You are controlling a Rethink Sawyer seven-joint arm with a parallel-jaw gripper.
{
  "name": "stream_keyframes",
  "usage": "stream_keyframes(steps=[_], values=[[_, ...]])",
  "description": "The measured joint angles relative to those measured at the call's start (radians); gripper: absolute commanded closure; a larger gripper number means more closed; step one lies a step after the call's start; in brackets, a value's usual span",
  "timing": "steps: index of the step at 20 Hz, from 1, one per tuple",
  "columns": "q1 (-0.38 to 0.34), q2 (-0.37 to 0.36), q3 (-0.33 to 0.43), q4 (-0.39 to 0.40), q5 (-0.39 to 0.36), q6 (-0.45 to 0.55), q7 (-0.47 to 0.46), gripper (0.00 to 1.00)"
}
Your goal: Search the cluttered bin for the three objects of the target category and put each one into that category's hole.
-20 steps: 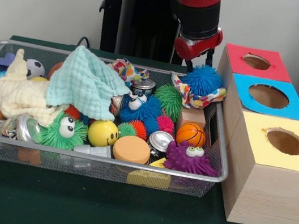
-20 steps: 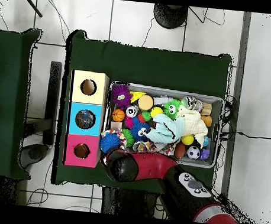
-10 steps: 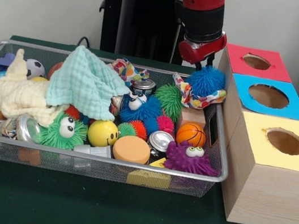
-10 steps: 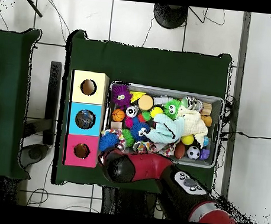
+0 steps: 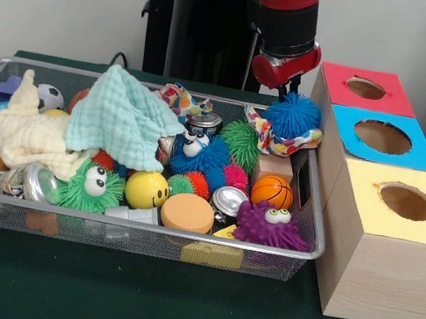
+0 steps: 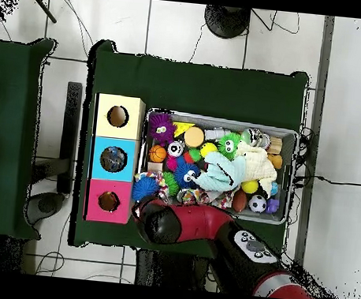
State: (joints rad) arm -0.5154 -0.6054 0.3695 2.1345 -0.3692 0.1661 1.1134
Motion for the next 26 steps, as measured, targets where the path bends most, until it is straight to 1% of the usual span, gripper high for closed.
stream_keyframes(steps=[5,9,13,14,19,20,26], values=[[-0.01,-0.003,0.001,0.0,0.0,0.002,0.0,1.0],[-0.049,-0.013,0.011,0.0,0.0,0.028,0.0,1.0],[-0.114,-0.04,0.037,0.0,0.0,0.09,0.0,1.0],[-0.155,-0.058,0.057,0.0,0.0,0.136,0.0,1.0],[-0.225,-0.08,0.09,-0.005,-0.001,0.222,0.0,1.0],[-0.254,-0.084,0.107,-0.013,-0.001,0.259,0.0,1.0],[-0.302,-0.084,0.138,-0.042,-0.02,0.317,0.0,1.0]])
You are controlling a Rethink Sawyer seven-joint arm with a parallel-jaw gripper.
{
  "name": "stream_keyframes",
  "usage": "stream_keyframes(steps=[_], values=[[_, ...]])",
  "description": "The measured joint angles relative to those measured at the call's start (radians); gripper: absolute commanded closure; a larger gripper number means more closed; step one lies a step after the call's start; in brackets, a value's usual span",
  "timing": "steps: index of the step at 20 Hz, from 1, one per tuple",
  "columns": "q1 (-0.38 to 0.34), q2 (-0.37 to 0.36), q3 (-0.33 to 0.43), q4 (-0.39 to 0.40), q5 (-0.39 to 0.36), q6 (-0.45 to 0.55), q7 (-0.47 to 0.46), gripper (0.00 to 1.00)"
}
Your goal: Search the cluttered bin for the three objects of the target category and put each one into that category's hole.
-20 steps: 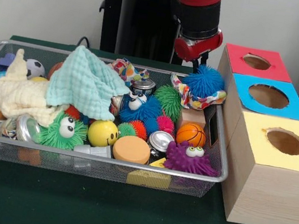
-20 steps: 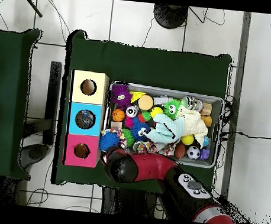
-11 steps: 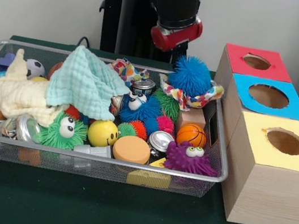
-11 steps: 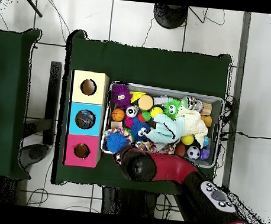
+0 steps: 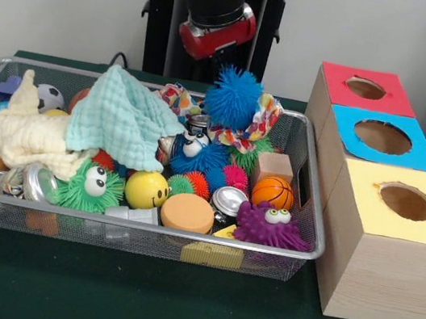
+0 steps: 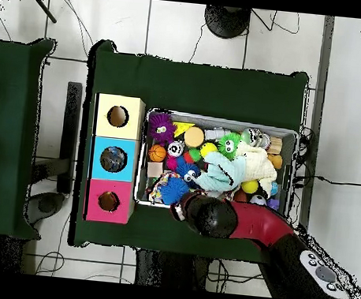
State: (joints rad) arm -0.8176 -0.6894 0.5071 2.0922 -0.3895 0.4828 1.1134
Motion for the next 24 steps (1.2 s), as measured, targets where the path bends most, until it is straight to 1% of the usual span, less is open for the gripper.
stream_keyframes(steps=[7,12,20,21,24], values=[[-0.025,0.0,0.04,-0.059,-0.067,0.011,0.0,1.0],[-0.029,0.001,0.052,-0.087,-0.089,0.011,0.0,1.0],[-0.014,0.0,0.057,-0.097,-0.135,0.011,0.0,1.0],[0.016,0.0,0.057,-0.097,-0.16,0.01,0.0,0.0],[0.044,0.0,0.053,-0.097,-0.171,0.002,0.0,0.0]])
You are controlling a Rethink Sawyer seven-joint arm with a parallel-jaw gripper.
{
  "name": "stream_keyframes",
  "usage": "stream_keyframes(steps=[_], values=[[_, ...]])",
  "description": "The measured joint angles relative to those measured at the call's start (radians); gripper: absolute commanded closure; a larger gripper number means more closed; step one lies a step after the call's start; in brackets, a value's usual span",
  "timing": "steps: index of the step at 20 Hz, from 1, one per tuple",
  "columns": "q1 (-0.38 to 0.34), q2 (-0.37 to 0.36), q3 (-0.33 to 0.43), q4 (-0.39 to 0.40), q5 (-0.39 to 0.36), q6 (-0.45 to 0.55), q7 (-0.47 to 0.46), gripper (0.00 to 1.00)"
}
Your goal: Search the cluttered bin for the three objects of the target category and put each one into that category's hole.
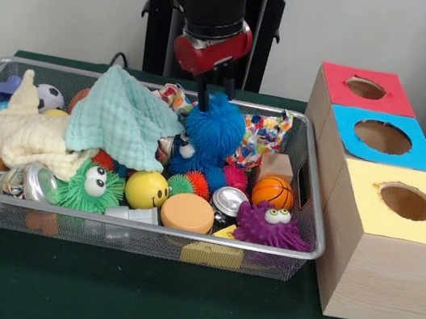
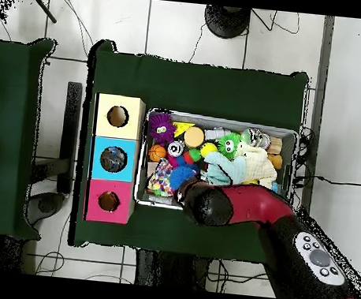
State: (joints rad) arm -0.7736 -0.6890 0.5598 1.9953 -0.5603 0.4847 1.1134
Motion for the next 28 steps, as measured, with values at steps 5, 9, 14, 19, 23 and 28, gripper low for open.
stream_keyframes(steps=[5,9,14,19,23,28], values=[[0.055,0.0,-0.001,0.0,-0.015,-0.05,0.0,0.0],[0.102,0.0,-0.001,0.0,-0.015,-0.085,0.0,0.0],[0.12,0.0,-0.003,-0.002,-0.015,-0.083,0.0,0.0],[0.126,0.0,-0.019,-0.024,-0.015,-0.048,0.0,0.0],[0.125,0.0,-0.037,-0.059,-0.015,-0.002,0.0,0.0],[0.116,-0.001,-0.039,-0.076,-0.015,0.03,0.0,0.0]])
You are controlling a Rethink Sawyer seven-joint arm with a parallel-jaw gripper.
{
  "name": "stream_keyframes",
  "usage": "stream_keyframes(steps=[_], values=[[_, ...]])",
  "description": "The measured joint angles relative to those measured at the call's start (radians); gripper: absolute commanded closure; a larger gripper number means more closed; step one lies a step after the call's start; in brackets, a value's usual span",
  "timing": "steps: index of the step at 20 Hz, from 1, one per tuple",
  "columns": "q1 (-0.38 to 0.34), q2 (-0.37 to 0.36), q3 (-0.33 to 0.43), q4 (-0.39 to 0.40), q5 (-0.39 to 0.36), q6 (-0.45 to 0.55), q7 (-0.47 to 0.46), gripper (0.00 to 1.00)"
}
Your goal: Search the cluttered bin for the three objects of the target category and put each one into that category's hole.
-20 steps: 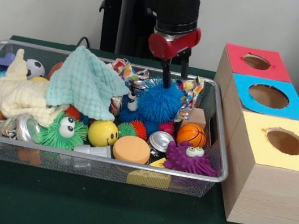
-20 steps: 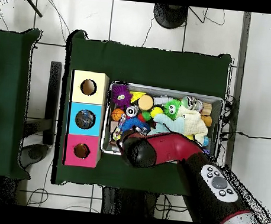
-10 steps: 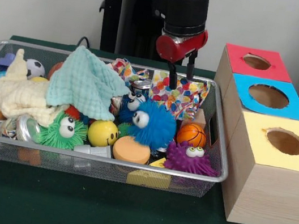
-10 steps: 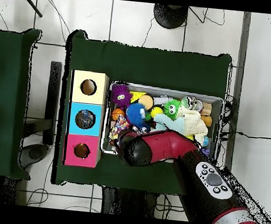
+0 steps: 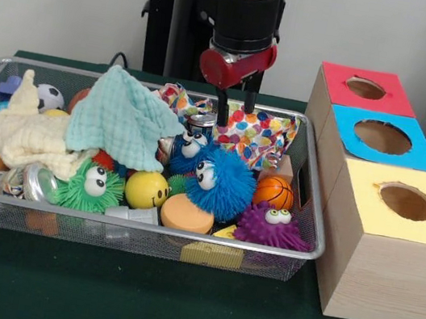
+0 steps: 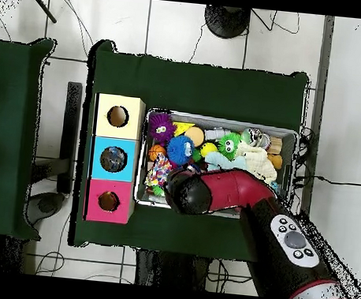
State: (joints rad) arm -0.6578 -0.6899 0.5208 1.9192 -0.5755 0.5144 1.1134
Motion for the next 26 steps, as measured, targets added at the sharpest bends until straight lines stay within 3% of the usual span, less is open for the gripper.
stream_keyframes(steps=[6,15,26], values=[[-0.045,-0.002,0.0,-0.03,-0.003,0.047,0.0,0.0],[-0.118,-0.001,0.0,-0.097,-0.07,0.11,0.0,0.0],[-0.144,0.031,0.003,-0.171,-0.14,0.115,0.0,0.0]])
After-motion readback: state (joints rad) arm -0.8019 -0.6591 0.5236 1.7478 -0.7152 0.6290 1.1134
